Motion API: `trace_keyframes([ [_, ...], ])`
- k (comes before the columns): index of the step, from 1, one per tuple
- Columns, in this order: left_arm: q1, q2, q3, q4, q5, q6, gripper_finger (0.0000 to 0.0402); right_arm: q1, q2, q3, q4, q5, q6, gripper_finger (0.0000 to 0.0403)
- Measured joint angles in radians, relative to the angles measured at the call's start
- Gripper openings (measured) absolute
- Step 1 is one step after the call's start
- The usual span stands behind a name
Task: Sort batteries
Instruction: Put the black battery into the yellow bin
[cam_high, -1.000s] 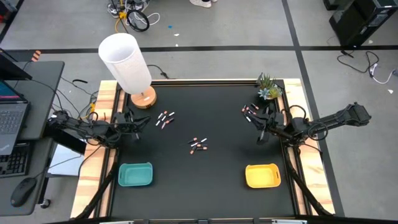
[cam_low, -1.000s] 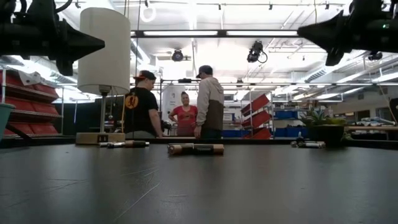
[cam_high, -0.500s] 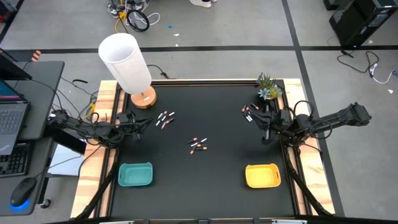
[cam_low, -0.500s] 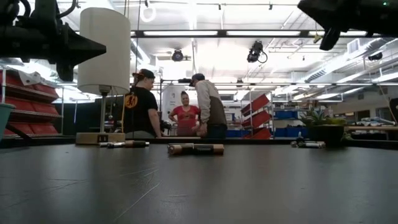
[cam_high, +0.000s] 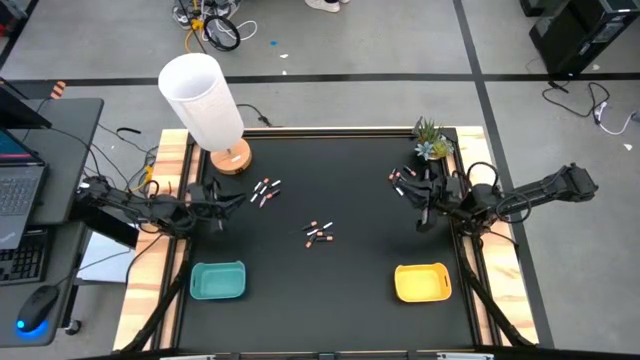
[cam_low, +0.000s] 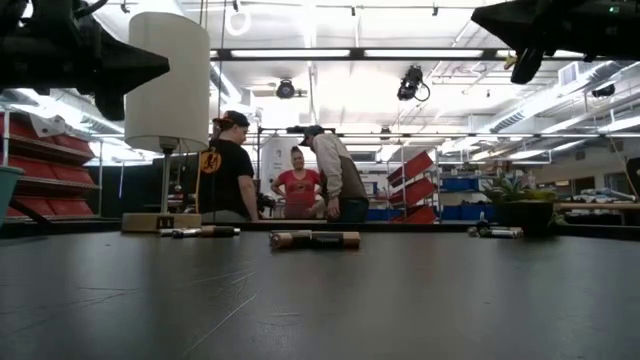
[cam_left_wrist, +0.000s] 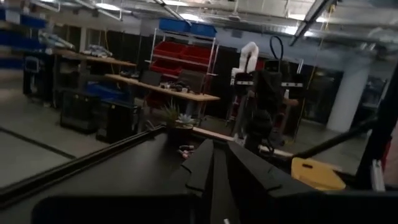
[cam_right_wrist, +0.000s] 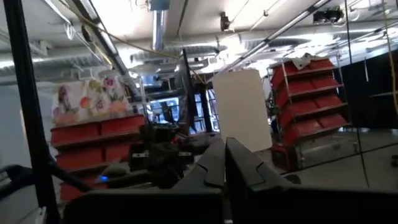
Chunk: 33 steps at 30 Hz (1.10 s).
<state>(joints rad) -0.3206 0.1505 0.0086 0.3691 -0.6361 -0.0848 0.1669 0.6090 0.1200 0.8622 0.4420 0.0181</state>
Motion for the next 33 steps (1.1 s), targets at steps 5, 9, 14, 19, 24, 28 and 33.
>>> trace_keyframes([
  [5, -0.002, 0.0, 0.0, 0.003, 0.09, 0.132, 0.006, -0.002, 0.038, 0.051, -0.24, 0.168, 0.022, 0.0007],
  [9, -0.002, 0.0, 0.0, 0.004, 0.141, 0.158, 0.006, -0.006, 0.145, 0.249, -0.545, 0.166, 0.024, 0.0037],
  [14, -0.002, 0.0, 0.0, 0.049, 0.1, 0.115, 0.007, -0.019, 0.35, 0.574, -1.051, 0.186, -0.026, 0.0089],
  [19, 0.0, 0.0, 0.0, 0.108, -0.024, 0.081, 0.0088, -0.074, 0.504, 0.749, -1.34, 0.112, 0.005, 0.0146],
  [24, 0.0, 0.0, 0.001, 0.108, -0.031, 0.088, 0.0094, -0.136, 0.613, 0.807, -1.515, 0.044, 0.088, 0.0175],
  [28, 0.0, 0.0, 0.052, 0.025, -0.031, 0.124, 0.0094, -0.119, 0.692, 0.869, -1.681, 0.008, 0.197, 0.0171],
  [33, 0.0, 0.025, 0.131, -0.165, -0.016, 0.104, 0.0094, -0.069, 0.793, 0.962, -1.864, -0.002, 0.247, 0.0159],
])
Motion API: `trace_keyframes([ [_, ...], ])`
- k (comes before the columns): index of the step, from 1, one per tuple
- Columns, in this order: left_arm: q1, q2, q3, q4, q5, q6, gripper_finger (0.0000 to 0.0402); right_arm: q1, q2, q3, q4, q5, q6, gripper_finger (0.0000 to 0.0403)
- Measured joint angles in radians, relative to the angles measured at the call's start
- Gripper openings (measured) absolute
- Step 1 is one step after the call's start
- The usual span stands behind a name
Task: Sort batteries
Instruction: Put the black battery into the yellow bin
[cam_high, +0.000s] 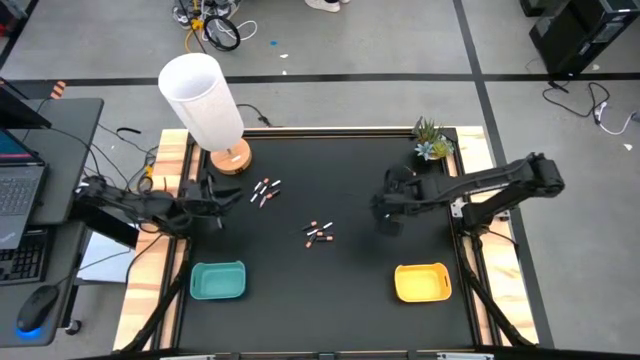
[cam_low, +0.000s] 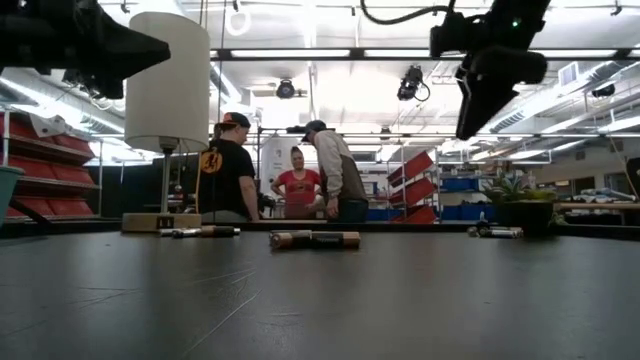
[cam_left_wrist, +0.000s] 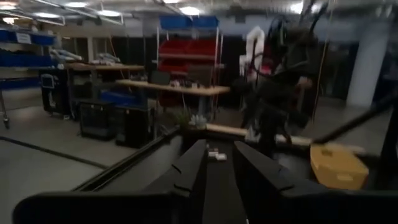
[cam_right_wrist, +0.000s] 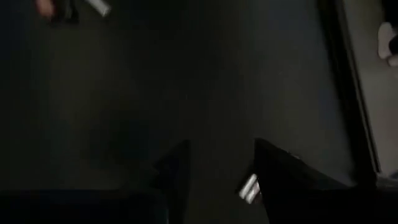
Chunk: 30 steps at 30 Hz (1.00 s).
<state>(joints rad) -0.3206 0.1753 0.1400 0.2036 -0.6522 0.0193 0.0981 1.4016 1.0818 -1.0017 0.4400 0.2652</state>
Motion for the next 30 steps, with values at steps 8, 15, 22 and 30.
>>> trace_keyframes([
  [8, 0.0, 0.086, 0.051, -0.042, 0.01, 0.031, 0.0094, -0.181, 0.054, 0.015, -0.029, -0.09, -0.033, 0.0166],
  [15, 0.0, 0.123, 0.052, -0.085, 0.011, 0.004, 0.0094, -0.369, 0.071, 0.016, -0.029, -0.189, -0.127, 0.0194],
  [22, 0.0, 0.132, 0.052, -0.074, -0.023, 0.02, 0.0096, -0.485, 0.206, 0.016, -0.036, -0.254, -0.201, 0.0236],
  [30, 0.0, 0.132, 0.052, -0.074, -0.03, 0.022, 0.0116, -0.616, 0.3, 0.032, -0.01, -0.285, -0.209, 0.0252],
])
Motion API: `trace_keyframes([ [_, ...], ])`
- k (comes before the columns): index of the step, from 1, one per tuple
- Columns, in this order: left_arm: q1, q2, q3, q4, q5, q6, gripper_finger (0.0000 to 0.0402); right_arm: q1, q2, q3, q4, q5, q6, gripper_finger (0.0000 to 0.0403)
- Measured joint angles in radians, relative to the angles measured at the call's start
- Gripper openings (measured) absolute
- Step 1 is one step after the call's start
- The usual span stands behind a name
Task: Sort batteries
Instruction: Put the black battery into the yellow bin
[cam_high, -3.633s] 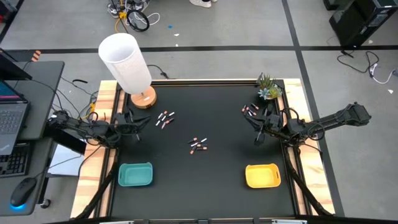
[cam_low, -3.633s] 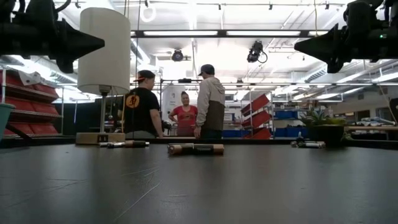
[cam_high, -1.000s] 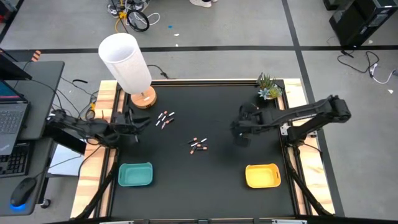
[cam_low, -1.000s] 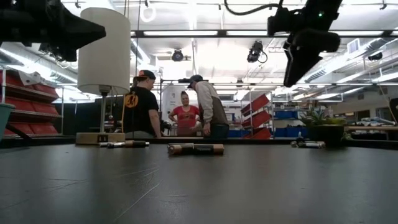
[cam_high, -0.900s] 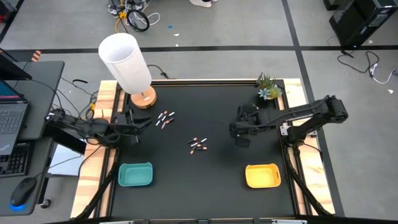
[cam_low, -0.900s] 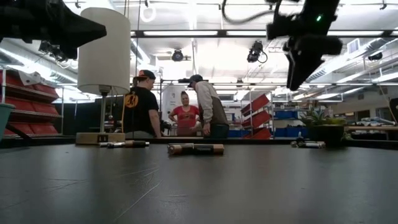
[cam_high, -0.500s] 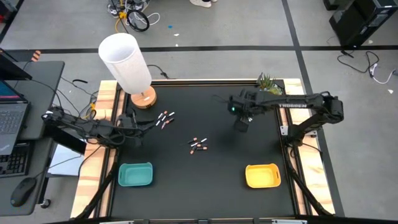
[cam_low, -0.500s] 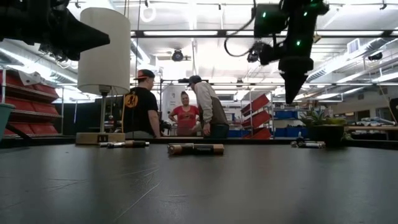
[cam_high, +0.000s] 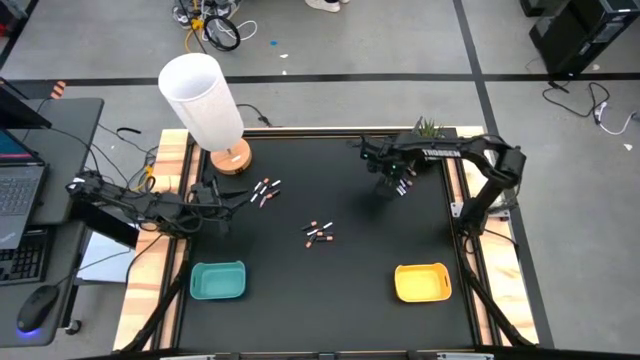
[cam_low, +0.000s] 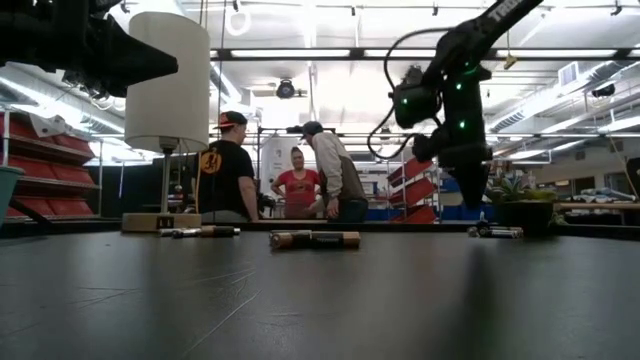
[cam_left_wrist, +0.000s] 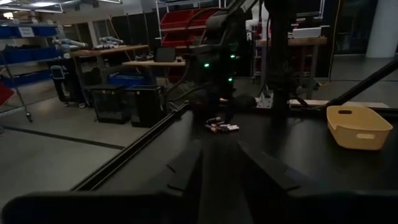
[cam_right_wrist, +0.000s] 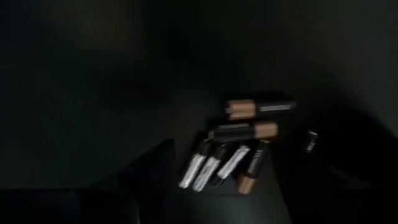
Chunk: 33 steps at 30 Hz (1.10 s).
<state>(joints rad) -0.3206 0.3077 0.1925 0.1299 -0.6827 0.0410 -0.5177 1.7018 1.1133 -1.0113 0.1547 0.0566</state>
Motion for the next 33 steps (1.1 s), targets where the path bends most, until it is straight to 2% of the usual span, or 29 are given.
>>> trace_keyframes([
  [8, 0.0, 0.0, 0.0, -0.001, 0.0, -0.006, 0.0129, -0.077, 0.064, 0.103, -0.017, -0.031, -0.049, 0.025],
  [16, 0.0, 0.0, 0.0, -0.037, -0.009, -0.026, 0.0129, -0.112, 0.097, 0.088, 0.013, -0.025, -0.121, 0.025],
  [21, 0.0, 0.0, 0.0, -0.041, -0.016, -0.031, 0.0133, -0.115, 0.097, 0.076, 0.043, -0.028, -0.162, 0.0273],
  [27, 0.0, 0.0, 0.0, -0.051, -0.017, -0.045, 0.0143, -0.128, 0.097, 0.076, 0.022, -0.021, -0.134, 0.0307],
  [33, 0.0, 0.0, 0.0, -0.051, -0.017, -0.046, 0.0143, -0.135, 0.097, 0.075, 0.031, -0.017, -0.107, 0.0315],
])
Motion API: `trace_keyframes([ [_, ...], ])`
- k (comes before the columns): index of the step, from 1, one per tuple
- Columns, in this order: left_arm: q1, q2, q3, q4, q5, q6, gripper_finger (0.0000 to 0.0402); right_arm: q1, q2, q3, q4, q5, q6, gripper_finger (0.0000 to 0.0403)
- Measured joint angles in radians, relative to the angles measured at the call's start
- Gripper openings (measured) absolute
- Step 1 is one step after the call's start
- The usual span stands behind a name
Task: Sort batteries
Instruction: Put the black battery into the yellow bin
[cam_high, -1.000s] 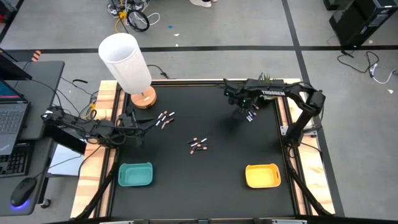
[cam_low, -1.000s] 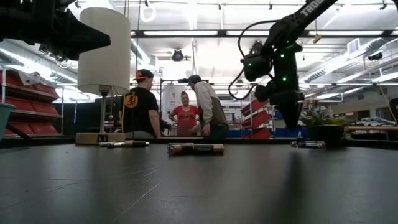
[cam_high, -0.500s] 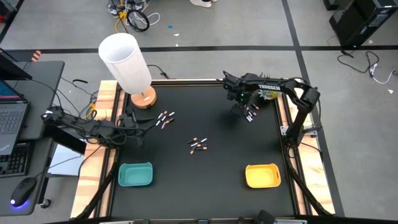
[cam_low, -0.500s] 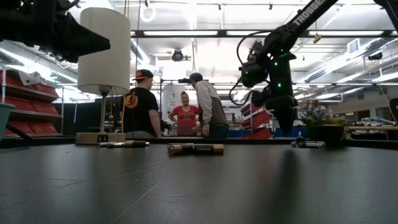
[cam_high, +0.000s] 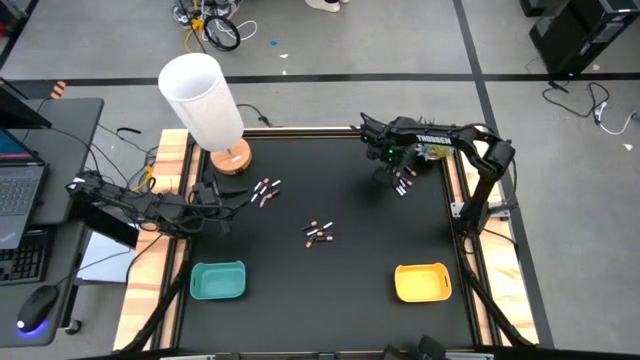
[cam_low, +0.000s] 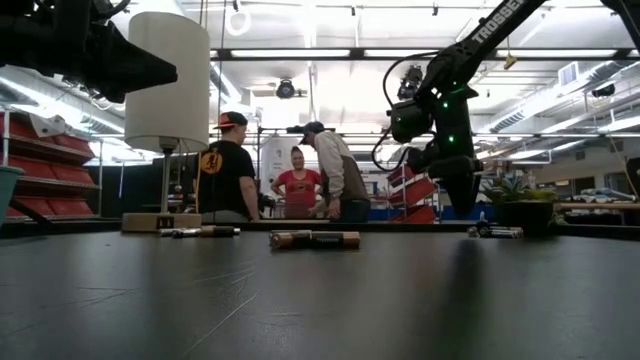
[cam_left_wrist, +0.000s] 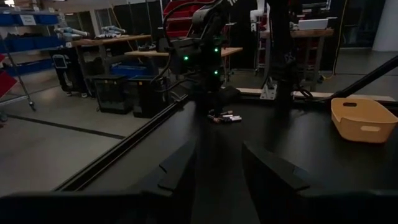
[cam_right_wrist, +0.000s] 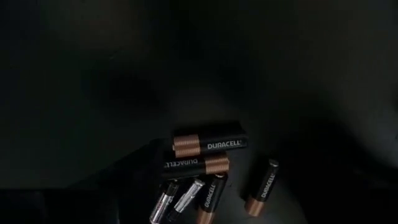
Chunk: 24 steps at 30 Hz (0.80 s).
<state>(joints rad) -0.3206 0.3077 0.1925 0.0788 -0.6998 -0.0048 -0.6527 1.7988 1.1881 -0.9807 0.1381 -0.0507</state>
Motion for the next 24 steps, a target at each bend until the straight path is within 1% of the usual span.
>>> trace_keyframes([
  [9, 0.0, 0.0, 0.0, -0.007, 0.0, 0.0, 0.0143, -0.012, 0.0, -0.002, 0.045, 0.009, -0.011, 0.0312],
  [13, 0.0, 0.0, 0.0, -0.008, 0.0, -0.001, 0.0143, -0.011, -0.002, -0.041, 0.12, 0.022, -0.016, 0.031],
  [19, 0.0, 0.0, 0.0, -0.029, 0.0, -0.016, 0.0143, 0.001, -0.002, -0.09, 0.141, 0.03, 0.002, 0.0306],
  [24, 0.0, 0.0, 0.0, -0.032, 0.0, -0.018, 0.0143, -0.001, -0.003, -0.123, 0.154, 0.058, 0.01, 0.0309],
])
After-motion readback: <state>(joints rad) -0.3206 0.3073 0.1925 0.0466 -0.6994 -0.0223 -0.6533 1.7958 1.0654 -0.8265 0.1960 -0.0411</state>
